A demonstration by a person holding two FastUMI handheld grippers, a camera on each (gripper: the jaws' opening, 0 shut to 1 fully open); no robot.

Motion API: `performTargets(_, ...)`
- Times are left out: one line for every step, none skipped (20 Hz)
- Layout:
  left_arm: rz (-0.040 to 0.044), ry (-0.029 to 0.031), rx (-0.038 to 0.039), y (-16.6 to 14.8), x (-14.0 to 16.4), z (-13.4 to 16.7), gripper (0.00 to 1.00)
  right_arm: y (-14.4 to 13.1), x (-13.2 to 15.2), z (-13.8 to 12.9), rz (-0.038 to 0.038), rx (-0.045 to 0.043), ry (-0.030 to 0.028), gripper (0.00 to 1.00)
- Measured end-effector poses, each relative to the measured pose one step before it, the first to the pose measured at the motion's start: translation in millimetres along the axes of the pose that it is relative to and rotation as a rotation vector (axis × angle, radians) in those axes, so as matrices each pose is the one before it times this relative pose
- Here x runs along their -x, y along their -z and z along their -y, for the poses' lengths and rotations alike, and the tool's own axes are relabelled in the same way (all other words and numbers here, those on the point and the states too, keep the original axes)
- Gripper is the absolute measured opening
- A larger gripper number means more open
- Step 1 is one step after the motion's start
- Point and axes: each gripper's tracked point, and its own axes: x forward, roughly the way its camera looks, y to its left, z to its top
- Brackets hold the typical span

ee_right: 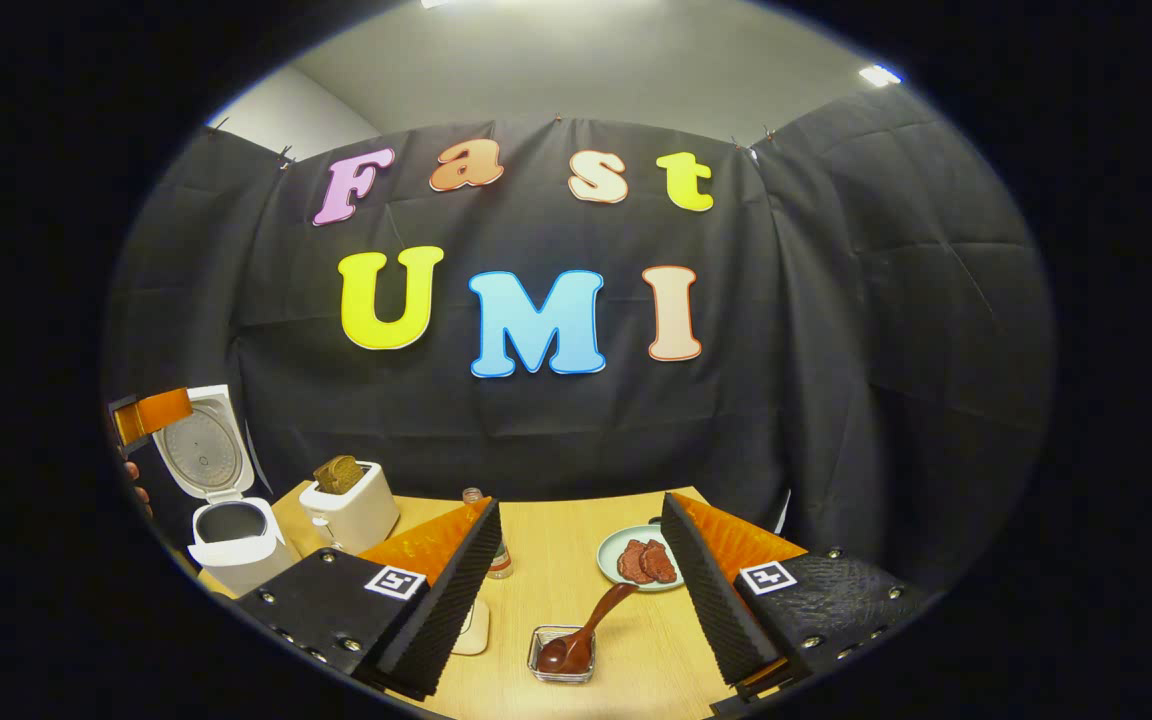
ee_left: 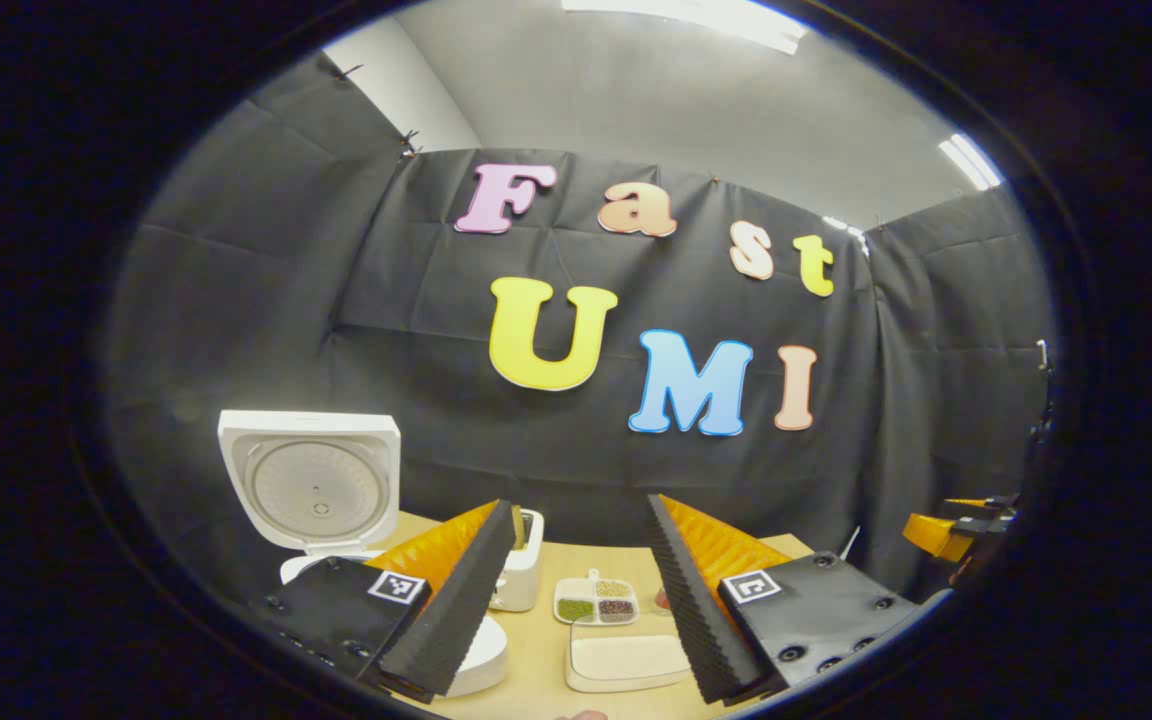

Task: Close the left gripper, press the button to open the rice cooker; take a wooden spoon from the chopstick holder with the right hand, scoop a spoonful of rice and pour it into the rice cooker, then put the wooden spoon back into the chopstick holder.

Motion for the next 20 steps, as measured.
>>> performTargets(-0.00241, 0.00915, -0.01074, 2.85, -1.55, 9.55, 0.93, 1.69, -4.37, 8.65, 0.00280, -0.01513, 0.00797, 0.98)
performTargets(-0.00661, 0.00739, -0.00627, 1.03, -0.34, 9.21, 0.93, 5.03, -5.38, 8.50, -0.01443, -0.02018, 0.01272, 0.98)
performTargets(-0.00348, 0.00895, -0.00216, 0.98, 0.11, 9.52, 0.94, 8.55, -6.23, 5.35, -0.01407, -0.02229, -0.00718, 0.98)
performTargets(-0.00005, 0.00342, -0.00300, 0.28, -0.70, 7.70, 0.94, 7.42, -7.33, 3.31, -0.01587, -0.01666, -0.01218, 0.98)
performTargets(-0.00492, -0.00048, -0.00479, 1.77, 1.12, 6.29, 0.94, 9.15, -7.74, 3.71, -0.02511, -0.00848, -0.00440, 0.98)
performTargets(-0.00480, 0.00088, -0.00159, 2.54, -0.78, 7.01, 0.93, 9.39, -7.57, 4.68, -0.02688, -0.00361, -0.00433, 0.98)
performTargets(-0.00419, -0.00169, 0.00065, 2.25, -1.16, 5.80, 0.93, 9.70, -9.55, 2.92, -0.02622, -0.00680, -0.00965, 0.98)
performTargets(-0.00551, -0.00256, 0.00185, 1.89, 0.37, 6.77, 0.94, 9.33, -9.12, 1.30, -0.02765, -0.00648, -0.01179, 0.98)
performTargets(-0.00579, -0.00183, 0.00193, 3.79, 0.40, 5.13, 0.94, 11.15, -9.03, 0.85, -0.02899, -0.00177, -0.01294, 0.98)
performTargets(-0.00737, -0.00725, -0.00089, 0.91, 0.11, 4.38, 0.94, 10.13, -9.77, 1.07, -0.02932, 0.00225, -0.00745, 0.98)
performTargets(-0.00446, -0.00516, -0.00083, 2.16, 0.57, 3.05, 0.94, 9.96, -9.50, 1.66, -0.02265, 0.00568, -0.00639, 0.98)
performTargets(-0.00480, -0.00707, -0.00250, 0.69, 0.63, 3.33, 0.93, 8.73, -9.01, 1.82, -0.02384, 0.00447, -0.00563, 0.98)
performTargets(-0.00357, -0.00883, -0.00534, 1.08, 0.60, 2.03, 0.93, 9.96, -9.66, 2.16, -0.02629, 0.00003, -0.00389, 0.98)
performTargets(-0.00374, -0.00718, -0.00594, 1.25, 0.61, 0.82, 0.93, 7.63, -6.95, 2.55, -0.02235, -0.00664, -0.00228, 0.98)
performTargets(-0.00503, -0.00762, -0.00535, 2.06, 0.60, 0.73, 0.93, 8.36, -6.87, 2.34, -0.02193, -0.00719, -0.00056, 0.98)
performTargets(-0.00646, -0.00771, -0.00384, 1.83, -0.39, 0.11, 0.92, 6.90, -7.25, 1.72, -0.02121, -0.01396, -0.00343, 0.98)
performTargets(-0.00780, -0.00967, -0.00205, 2.87, -0.44, -0.87, 0.93, 9.61, -7.54, 1.72, -0.02701, -0.01888, -0.00491, 0.98)
performTargets(-0.00723, -0.01003, 0.00018, 1.81, -0.46, -1.44, 0.93, 8.16, -6.76, -0.17, -0.03150, -0.02531, -0.01296, 0.98)
performTargets(-0.01051, -0.00870, 0.00153, 4.14, -0.67, -1.56, 0.93, 5.55, -4.99, -3.00, -0.01434, -0.03598, -0.02443, 0.99)
performTargets(-0.00796, -0.00577, 0.00408, 3.02, -0.97, -0.61, 0.94, 6.92, -6.96, 0.04, -0.01632, -0.02487, -0.00773, 0.98)
